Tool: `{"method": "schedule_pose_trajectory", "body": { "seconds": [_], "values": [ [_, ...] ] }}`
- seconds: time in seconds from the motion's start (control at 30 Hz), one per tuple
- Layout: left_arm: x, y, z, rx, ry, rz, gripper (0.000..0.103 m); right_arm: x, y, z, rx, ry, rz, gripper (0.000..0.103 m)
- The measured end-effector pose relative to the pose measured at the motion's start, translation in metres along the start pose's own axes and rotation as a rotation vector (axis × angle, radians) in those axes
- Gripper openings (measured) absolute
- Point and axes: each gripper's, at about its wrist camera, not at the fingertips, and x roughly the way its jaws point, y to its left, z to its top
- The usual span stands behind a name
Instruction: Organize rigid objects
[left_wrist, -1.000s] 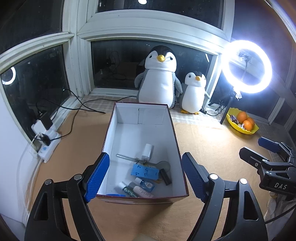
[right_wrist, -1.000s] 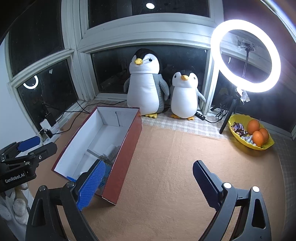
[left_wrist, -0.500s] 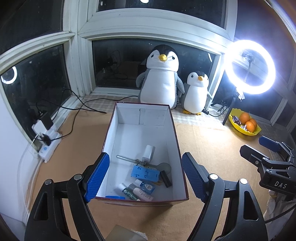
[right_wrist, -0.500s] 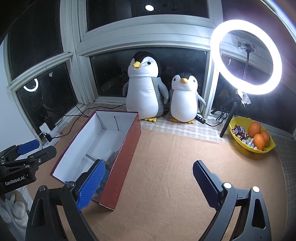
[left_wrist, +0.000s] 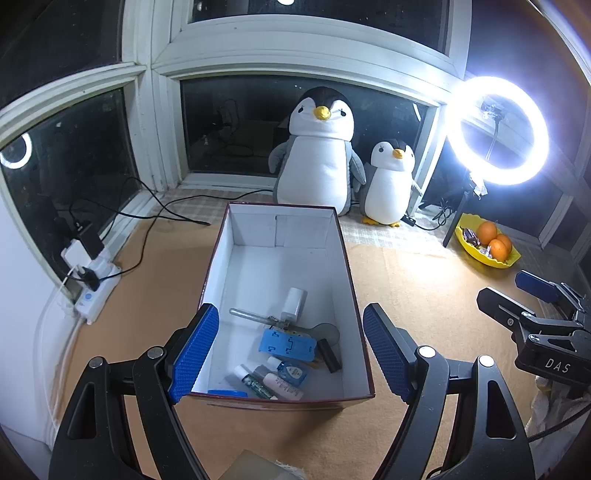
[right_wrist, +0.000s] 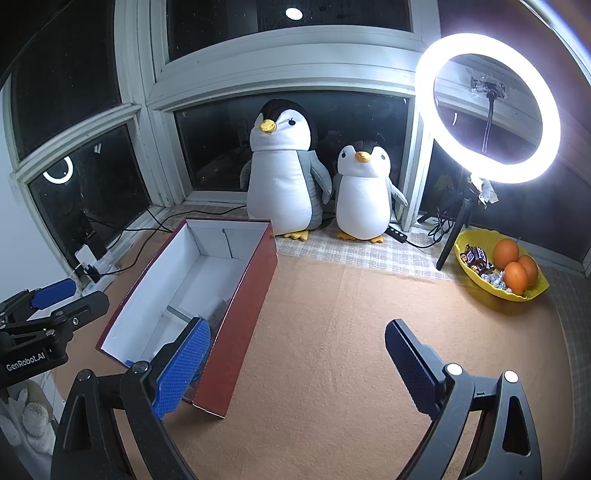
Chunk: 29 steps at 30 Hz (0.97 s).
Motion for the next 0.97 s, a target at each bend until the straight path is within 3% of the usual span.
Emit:
{"method": "schedule_pose_trajectory", "body": {
  "seconds": [0.97],
  "values": [
    [0.0005,0.004,0.0003,-0.008,-0.006,0.005,0.081,0.0048,-0.0005,-0.0049,0.0,0.01,-0.002,0.094]
  ]
}}
